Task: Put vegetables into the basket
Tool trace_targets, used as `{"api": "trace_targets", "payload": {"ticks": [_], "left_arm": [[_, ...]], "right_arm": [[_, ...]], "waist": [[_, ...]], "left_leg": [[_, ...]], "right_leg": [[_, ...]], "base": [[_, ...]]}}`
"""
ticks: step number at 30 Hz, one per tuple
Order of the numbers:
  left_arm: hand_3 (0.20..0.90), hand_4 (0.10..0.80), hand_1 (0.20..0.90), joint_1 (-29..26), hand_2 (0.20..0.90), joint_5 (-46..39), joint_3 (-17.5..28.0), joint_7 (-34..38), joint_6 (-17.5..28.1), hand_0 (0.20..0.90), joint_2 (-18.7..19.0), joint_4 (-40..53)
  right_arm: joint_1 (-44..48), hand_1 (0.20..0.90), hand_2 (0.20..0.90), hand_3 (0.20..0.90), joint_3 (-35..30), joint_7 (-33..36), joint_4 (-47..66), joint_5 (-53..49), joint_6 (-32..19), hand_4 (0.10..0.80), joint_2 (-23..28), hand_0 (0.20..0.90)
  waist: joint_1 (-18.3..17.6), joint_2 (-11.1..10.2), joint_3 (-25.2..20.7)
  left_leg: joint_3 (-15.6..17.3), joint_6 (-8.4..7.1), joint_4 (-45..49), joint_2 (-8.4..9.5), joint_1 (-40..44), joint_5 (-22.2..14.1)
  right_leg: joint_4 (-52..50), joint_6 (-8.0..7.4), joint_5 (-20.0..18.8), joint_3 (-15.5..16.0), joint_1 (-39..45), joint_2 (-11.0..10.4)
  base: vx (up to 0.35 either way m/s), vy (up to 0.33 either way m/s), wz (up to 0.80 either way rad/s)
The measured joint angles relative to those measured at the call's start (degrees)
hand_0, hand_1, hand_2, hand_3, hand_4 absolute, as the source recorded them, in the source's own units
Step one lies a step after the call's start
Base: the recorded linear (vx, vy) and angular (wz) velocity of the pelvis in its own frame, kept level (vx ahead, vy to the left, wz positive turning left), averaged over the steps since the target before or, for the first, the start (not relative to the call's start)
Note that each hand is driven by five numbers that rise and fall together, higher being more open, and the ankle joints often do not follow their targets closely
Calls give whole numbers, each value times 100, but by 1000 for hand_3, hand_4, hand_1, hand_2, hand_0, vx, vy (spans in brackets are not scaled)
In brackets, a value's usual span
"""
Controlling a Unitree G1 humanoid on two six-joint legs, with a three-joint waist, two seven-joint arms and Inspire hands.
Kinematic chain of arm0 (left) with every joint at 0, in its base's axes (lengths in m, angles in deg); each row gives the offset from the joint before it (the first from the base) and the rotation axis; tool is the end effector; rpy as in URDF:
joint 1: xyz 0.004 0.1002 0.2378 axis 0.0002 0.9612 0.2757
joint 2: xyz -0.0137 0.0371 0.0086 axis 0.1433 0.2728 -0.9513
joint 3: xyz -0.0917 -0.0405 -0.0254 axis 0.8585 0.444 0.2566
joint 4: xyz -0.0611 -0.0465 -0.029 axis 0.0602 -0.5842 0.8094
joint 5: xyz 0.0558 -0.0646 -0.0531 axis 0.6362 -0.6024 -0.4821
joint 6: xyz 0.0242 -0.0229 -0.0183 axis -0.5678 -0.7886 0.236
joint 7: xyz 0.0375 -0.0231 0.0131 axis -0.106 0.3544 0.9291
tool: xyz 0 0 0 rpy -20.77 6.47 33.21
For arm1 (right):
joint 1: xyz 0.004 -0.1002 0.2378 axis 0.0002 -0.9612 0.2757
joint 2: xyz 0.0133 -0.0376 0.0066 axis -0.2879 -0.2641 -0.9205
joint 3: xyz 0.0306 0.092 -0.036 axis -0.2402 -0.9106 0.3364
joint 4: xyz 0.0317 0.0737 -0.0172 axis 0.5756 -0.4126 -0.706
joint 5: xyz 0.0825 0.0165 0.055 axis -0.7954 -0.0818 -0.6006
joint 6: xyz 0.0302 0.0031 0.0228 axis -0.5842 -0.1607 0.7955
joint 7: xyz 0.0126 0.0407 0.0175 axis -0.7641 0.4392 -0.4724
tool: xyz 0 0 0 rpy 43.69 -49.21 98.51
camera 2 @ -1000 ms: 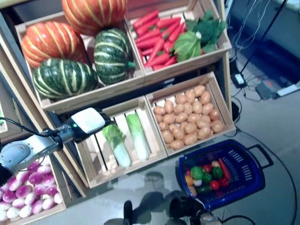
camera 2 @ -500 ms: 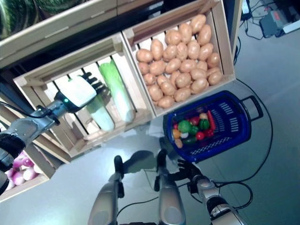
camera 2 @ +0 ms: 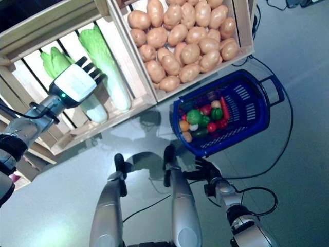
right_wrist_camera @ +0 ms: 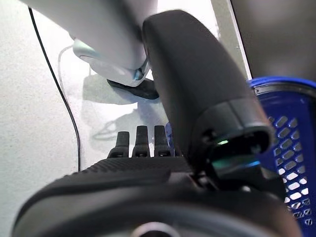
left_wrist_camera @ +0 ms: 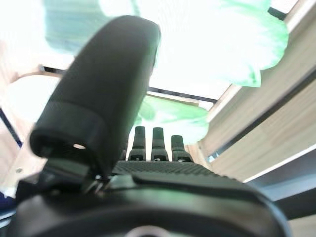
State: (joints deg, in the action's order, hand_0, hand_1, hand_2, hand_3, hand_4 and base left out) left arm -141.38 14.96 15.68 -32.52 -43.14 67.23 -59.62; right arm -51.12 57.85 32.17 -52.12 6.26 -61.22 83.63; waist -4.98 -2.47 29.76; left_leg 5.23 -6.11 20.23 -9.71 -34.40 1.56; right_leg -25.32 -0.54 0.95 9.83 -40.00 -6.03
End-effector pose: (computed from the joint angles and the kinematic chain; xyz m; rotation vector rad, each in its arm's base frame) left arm 0.3309 0.2879 0.1858 2.4114 -0.6188 0.1069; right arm 0.2359 -0.2321 -0.0255 -0.1491 0.5961 -0.0037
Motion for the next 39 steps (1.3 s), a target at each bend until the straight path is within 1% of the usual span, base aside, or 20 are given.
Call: {"api": "trace_targets", "payload": {"ticks": [5, 7, 11, 14, 19, 23, 27, 35, 39], "left_arm": [[900, 800, 900, -10, 900, 111, 1, 11, -139, 900, 4, 168], [900, 800, 900, -102, 900, 196, 0, 30, -145, 900, 3, 297], [900, 800, 900, -211, 900, 246, -13, 43, -144, 900, 5, 413], [900, 800, 900, -220, 900, 265, -9, -57, -146, 900, 40, 478], [900, 800, 900, -237, 900, 326, -12, -261, -143, 900, 166, 630], [900, 800, 900, -237, 900, 453, -14, -523, -132, 900, 395, 973], [900, 800, 900, -237, 900, 460, -18, -716, -29, 900, 600, 1259], [900, 800, 900, -281, 900, 429, -18, -1242, -12, 900, 644, 1561], [900, 800, 900, -283, 900, 319, -20, -1301, -13, 900, 732, 1578]], "right_arm": [[4, 900, 900, 900, -3, 29, 40, 1, -2, 800, 18, 900], [10, 900, 900, 900, -4, 35, 71, -2, -26, 800, 42, 900], [22, 900, 900, 900, -4, 35, 132, -6, -47, 800, 94, 900], [14, 900, 900, 900, 1, 35, 185, -3, -47, 800, 110, 900], [2, 900, 900, 900, 1, 36, 208, -6, -47, 800, 122, 900], [-7, 900, 900, 900, -22, 36, 208, -6, -50, 800, 131, 900], [-25, 900, 900, 900, -36, 36, 210, -7, -50, 800, 146, 900], [-133, 900, 900, 900, -72, 35, 216, -18, -117, 800, 209, 900], [-194, 900, 900, 900, -77, 35, 265, -46, -163, 800, 228, 900]], "waist": [[23, -1, -1], [57, -3, -1], [89, -8, -1], [90, -9, -1], [93, -9, -1], [113, -9, -1], [138, -8, -1], [308, -7, -1], [325, -7, -1]], "left_leg": [[13, -5, -43, 8, -43, -2], [14, 4, -39, 9, -120, -2], [5, -18, 1, 2, -214, -15], [1, -33, 1, -6, -216, -21], [-3, -80, -30, -13, -226, -26], [-3, -87, -53, -9, -243, -21], [-11, -92, -83, -8, -248, -17], [-29, -100, -82, -14, -258, -14], [-49, -101, -84, -19, -310, -14]], "right_leg": [[-8, 40, 27, -10, -87, -3], [-52, 63, 49, -12, -179, -4], [-203, 51, 114, -10, -311, -15], [-239, 101, 157, -3, -342, -13], [-278, 118, 169, 6, -369, -18], [-277, 120, 170, 14, -389, -24], [-281, 125, 192, 43, -396, -36], [-298, 133, 211, 77, -397, -44], [-288, 133, 211, 186, -399, -91]], "base": [[0, 0, 0], [0, 0, 0], [-2, 0, 1], [0, 0, 0], [0, 0, 0], [0, 0, 0], [-4, -14, 2], [0, -8, 1], [8, -24, 8]]}}
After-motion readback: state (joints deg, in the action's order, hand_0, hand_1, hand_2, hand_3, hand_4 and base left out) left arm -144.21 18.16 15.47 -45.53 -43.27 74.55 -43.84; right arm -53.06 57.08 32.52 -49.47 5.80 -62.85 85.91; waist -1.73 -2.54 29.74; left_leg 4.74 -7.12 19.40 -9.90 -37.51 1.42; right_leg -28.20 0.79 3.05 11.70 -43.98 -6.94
